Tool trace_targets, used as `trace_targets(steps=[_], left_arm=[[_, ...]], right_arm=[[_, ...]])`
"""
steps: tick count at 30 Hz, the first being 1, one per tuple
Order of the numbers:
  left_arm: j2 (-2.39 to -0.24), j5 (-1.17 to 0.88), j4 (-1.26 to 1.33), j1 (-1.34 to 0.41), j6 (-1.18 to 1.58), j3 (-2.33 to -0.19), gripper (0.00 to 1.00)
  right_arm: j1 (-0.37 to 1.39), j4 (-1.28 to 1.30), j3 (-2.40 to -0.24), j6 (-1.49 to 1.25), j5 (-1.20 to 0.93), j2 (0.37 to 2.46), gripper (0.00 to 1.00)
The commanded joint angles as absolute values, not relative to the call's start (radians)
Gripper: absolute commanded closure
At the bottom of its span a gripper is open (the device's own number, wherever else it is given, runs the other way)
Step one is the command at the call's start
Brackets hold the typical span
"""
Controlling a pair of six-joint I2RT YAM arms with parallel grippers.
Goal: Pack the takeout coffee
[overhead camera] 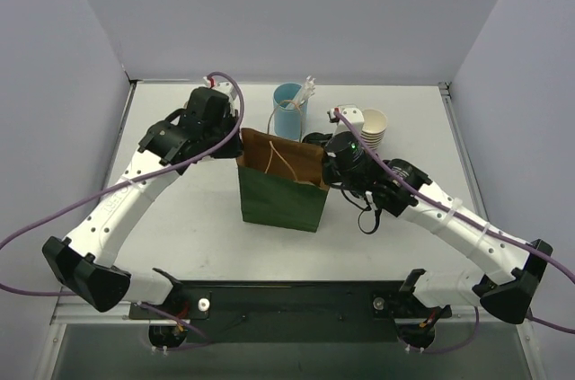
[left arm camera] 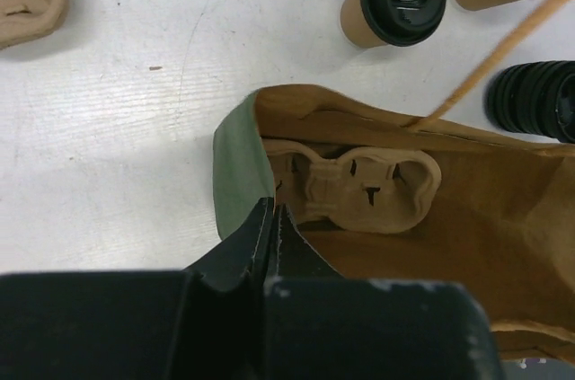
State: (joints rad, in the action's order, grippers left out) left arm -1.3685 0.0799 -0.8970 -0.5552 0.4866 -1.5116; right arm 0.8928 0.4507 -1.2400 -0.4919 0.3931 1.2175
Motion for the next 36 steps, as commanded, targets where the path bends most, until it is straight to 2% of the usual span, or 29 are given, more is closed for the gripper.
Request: trace_targets(steps=[1, 4, 6, 11, 20, 23, 24, 25, 28, 30, 32, 36], left_arm=[[-1.223, 0.12, -0.822, -0.635, 0.446, -1.609, 1.0], [-1.09, 0.123, -0.78, -0.666, 0.509, -1.433, 1.0], [-1.014, 0.114, -0.732, -0.696, 0.538, -1.244, 1.0], [-0.824, 0.094, -0.563, -0.733, 0.552, -1.028, 1.0], [-0.907, 0.107, -0.489, -0.733, 0.316, -1.158, 1.0], [-0.887, 0.106, -0.515, -0.735, 0.327, -1.116, 1.0], [-0.868, 0.091, -0.521, -0.735, 0.384, -1.086, 0.95], [-0.824, 0.059, -0.512, -0.735, 0.42, -1.044, 0.76], [-0.749, -0.026, -0.512, -0.738, 0.558, -0.925, 0.65], [-0.723, -0.02, -0.534, -0.741, 0.603, -0.902, 0.48], [-0.696, -0.008, -0.592, -0.741, 0.614, -0.914, 0.4], [-0.678, 0.032, -0.699, -0.741, 0.606, -0.971, 0.37]], right_arm=[[0.926, 0.308, -1.319, -0.35, 0.388, 1.192, 1.0], [0.983, 0.282, -1.267, -0.383, 0.416, 1.151, 1.0], [1.024, 0.206, -1.147, -0.374, 0.417, 1.117, 1.0], [1.051, 0.149, -1.04, -0.302, 0.442, 1.092, 1.0], [1.017, -0.128, -1.166, -0.084, 0.521, 1.203, 1.0], [1.019, -0.316, -1.085, 0.032, 0.502, 1.201, 1.0], [1.022, -0.359, -1.048, 0.047, 0.483, 1.175, 1.0], [1.025, -0.382, -1.016, 0.054, 0.47, 1.163, 1.0], [1.026, -0.325, -0.951, -0.026, 0.437, 1.135, 1.0], [1.028, -0.278, -0.918, -0.055, 0.42, 1.114, 1.0], [1.028, -0.264, -0.896, -0.089, 0.423, 1.097, 1.0], [1.029, -0.233, -0.864, -0.087, 0.402, 1.059, 1.0]])
